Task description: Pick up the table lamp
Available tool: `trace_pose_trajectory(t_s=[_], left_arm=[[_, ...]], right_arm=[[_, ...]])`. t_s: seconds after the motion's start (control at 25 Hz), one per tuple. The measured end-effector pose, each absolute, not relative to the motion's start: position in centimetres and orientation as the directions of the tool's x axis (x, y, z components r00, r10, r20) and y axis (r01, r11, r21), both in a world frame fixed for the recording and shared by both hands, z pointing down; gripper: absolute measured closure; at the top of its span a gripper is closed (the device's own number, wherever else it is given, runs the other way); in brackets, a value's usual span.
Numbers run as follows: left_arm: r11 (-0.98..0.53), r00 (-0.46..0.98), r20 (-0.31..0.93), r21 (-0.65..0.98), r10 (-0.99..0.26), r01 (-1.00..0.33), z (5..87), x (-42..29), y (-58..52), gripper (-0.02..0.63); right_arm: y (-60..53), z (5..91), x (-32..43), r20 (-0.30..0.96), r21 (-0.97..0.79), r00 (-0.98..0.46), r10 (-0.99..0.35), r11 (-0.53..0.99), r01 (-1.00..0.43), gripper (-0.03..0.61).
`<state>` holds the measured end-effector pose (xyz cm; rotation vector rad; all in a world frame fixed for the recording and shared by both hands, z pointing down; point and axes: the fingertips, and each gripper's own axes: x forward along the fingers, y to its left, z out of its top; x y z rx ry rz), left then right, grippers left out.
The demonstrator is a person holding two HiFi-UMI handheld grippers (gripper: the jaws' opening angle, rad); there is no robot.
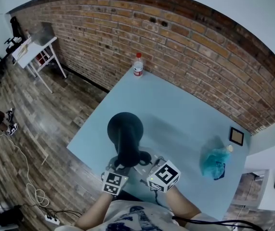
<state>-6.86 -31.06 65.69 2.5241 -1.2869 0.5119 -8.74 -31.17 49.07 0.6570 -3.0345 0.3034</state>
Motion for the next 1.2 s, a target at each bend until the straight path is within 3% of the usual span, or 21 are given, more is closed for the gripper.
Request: trace_pose_trajectory(t_s=[1.2], left_arm=[[-0.617,0.572,0.352,-0.019,-0.741,-0.787,59.2,-3.4,-31.6,0.551]], right_arm=[[-30.6,42.6,-4.5,-0.002,-0.078,-0.892,-0.453,0.889,-0.451,0.544]])
